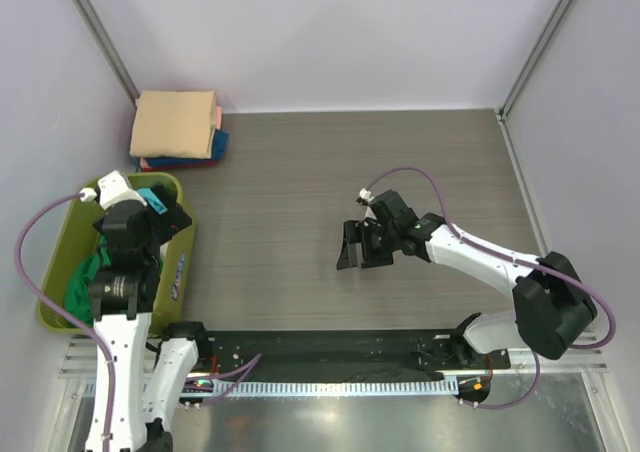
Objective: Fold and stack the t-shirts
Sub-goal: Grab the tshirt from the pile
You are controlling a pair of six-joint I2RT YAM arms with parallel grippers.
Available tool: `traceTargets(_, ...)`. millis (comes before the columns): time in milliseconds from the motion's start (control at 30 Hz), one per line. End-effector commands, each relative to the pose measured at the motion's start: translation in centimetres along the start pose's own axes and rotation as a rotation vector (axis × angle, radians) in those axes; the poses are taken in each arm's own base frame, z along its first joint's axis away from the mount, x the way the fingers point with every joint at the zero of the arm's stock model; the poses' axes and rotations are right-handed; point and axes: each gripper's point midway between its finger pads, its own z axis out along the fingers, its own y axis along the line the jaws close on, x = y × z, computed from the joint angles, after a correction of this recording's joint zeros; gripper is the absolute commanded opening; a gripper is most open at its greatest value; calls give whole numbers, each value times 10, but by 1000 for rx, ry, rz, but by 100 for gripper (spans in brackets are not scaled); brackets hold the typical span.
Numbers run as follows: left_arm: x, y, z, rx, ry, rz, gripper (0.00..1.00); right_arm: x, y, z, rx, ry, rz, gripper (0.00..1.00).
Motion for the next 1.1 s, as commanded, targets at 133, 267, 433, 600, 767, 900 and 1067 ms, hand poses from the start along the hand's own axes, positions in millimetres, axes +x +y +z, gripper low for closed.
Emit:
traceTargets(133, -41, 13, 26, -171, -95, 24, 100, -11, 5, 19, -31, 6, -67, 79)
traceTargets(267, -41, 26, 55, -296, 26, 50, 100, -9, 3, 26, -35, 28, -70, 79)
traceTargets(433, -19, 48, 112, -345, 185, -104, 100, -7, 1, 27, -31, 34, -77, 79)
traceTargets(600, 5, 57, 162, -385, 256, -178, 100, -3, -2, 29, -28, 43, -74, 79)
traceTargets(767, 23, 46, 205, -286, 278, -281, 100, 4, -7, 27, -20, 48, -74, 79)
traceTargets(900, 29, 53, 223, -312, 236, -313, 100, 8, -10, 29, -15, 55, -71, 78)
traceTargets(1067, 48, 65, 233, -351, 274, -328, 73, 9, -11, 27, -13, 54, -72, 78)
